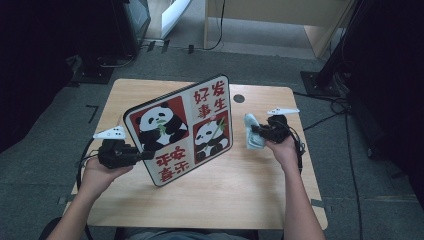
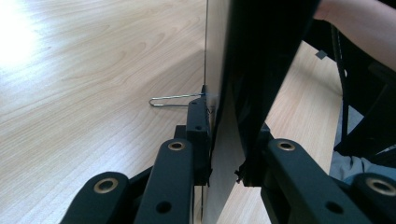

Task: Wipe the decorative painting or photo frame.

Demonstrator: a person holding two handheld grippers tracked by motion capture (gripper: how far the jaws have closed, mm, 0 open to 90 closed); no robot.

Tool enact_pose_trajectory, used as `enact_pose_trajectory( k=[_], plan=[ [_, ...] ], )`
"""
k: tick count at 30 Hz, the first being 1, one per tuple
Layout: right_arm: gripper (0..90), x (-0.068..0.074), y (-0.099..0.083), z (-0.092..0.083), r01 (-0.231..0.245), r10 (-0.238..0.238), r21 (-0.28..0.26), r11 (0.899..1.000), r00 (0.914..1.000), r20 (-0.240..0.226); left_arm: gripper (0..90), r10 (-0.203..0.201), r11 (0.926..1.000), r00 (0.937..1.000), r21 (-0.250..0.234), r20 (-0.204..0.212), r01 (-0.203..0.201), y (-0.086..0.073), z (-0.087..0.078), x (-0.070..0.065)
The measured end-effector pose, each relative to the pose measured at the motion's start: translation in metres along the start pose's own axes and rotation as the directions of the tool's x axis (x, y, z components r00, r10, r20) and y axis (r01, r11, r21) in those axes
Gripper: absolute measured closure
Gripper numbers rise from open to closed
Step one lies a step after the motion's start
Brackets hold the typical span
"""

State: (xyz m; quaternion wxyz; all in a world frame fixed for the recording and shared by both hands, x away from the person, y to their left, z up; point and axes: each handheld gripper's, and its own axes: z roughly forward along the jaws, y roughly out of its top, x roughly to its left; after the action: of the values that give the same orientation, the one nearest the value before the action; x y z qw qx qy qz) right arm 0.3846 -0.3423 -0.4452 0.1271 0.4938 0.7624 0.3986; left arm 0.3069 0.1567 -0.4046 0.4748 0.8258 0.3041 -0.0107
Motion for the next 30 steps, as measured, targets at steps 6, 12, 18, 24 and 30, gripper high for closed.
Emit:
enact_pose_trajectory(
  k=[6,12,18,24,30],
  plan=[
    [80.8,0.006,0.009,-0.01,0.012,-0.013,-0.025,1.0,0.9999,-0.008,78.9,0.007,0.9999,1.0,0.009,-0.005,-0.007,0.0,0.0,-0.002],
    [80.8,0.013,0.019,-0.022,0.013,-0.015,-0.065,0.998,0.9995,-0.028,78.9,0.001,1.0,1.0,0.006,-0.002,-0.001,0.0,0.0,-0.002],
    [80.9,0.026,0.033,-0.027,0.03,-0.032,-0.054,0.998,0.9991,-0.029,78.8,-0.005,1.0,1.0,0.001,-0.004,0.005,-0.001,0.0,-0.002],
    [80.8,0.039,0.043,-0.034,0.051,-0.054,-0.058,0.997,0.9978,-0.039,78.9,0.001,1.0,1.0,0.004,-0.003,-0.001,0.0,0.0,-0.002],
    [80.9,0.047,0.053,-0.041,0.069,-0.074,-0.078,0.995,0.9946,-0.072,78.9,0.002,1.0,1.0,0.005,-0.002,-0.002,0.0,0.0,-0.002]
  ],
)
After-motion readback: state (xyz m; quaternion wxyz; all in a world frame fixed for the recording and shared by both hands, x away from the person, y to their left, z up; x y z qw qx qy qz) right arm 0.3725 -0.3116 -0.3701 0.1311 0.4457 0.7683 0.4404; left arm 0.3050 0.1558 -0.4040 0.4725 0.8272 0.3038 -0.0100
